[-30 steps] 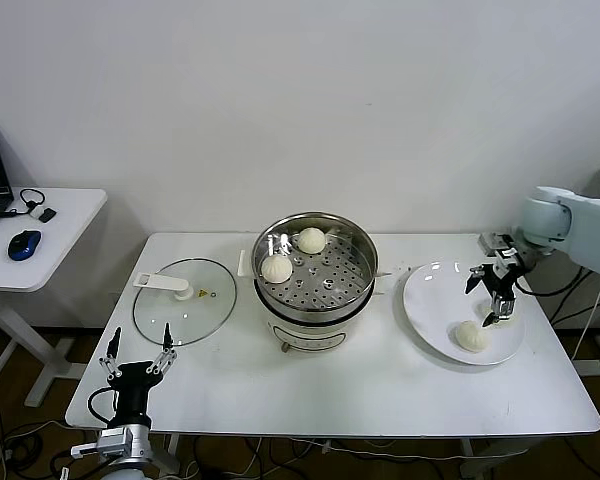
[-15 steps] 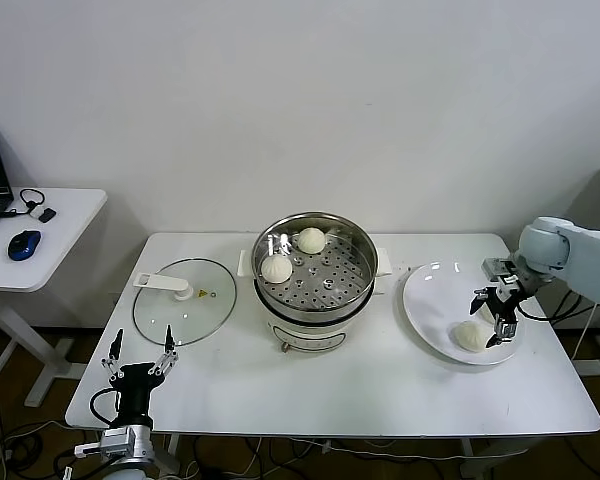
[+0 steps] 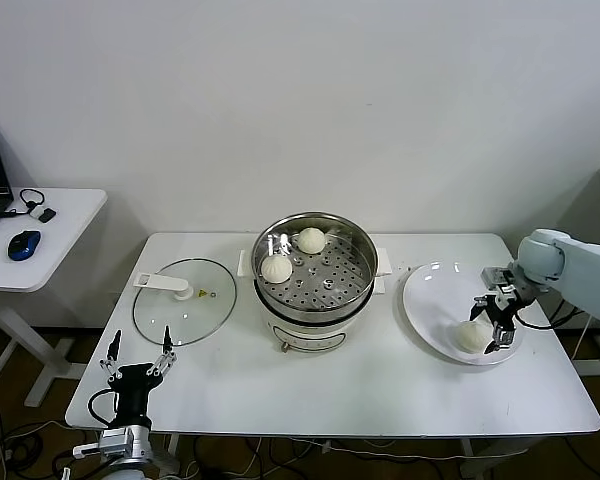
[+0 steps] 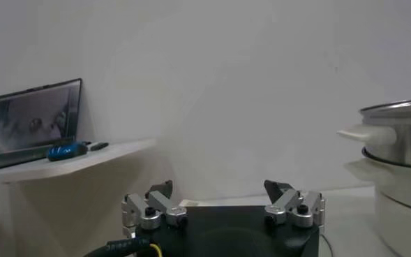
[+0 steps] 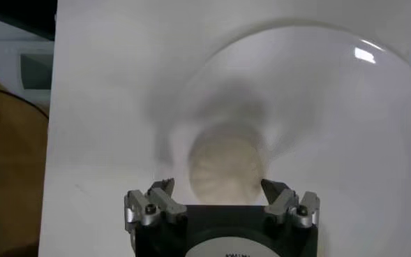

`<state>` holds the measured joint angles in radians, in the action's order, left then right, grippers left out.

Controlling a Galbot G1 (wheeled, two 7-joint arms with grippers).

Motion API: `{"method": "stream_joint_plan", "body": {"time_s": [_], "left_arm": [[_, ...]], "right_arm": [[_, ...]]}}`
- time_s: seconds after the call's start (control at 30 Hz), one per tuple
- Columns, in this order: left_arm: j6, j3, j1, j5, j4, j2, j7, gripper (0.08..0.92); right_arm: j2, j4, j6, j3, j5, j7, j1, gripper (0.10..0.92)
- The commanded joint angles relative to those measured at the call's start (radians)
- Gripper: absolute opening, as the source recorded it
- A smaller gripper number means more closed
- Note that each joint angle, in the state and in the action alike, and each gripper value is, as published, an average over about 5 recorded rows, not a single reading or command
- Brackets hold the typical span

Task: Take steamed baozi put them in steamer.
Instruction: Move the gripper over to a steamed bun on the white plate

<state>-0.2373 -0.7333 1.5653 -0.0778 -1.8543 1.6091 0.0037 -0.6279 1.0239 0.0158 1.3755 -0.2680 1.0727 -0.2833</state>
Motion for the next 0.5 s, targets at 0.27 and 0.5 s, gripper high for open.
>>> {"method": "stream_joint_plan", "body": {"time_s": [0.27, 0.5], "left_arm": [[-0.004, 0.001, 0.0, -0.001, 0.0, 0.0, 0.0, 0.823], [-0.005, 0.001, 0.003, 0.0, -0.001, -0.001, 0.0, 0.823]], "right_arm": [[-0.033, -0.07, -0.028, -0.065, 0.028, -0.003, 0.053, 0.823], [-0.036, -0.06, -0.02, -0.063, 0.029, -0.002, 0.054, 0.823]]}}
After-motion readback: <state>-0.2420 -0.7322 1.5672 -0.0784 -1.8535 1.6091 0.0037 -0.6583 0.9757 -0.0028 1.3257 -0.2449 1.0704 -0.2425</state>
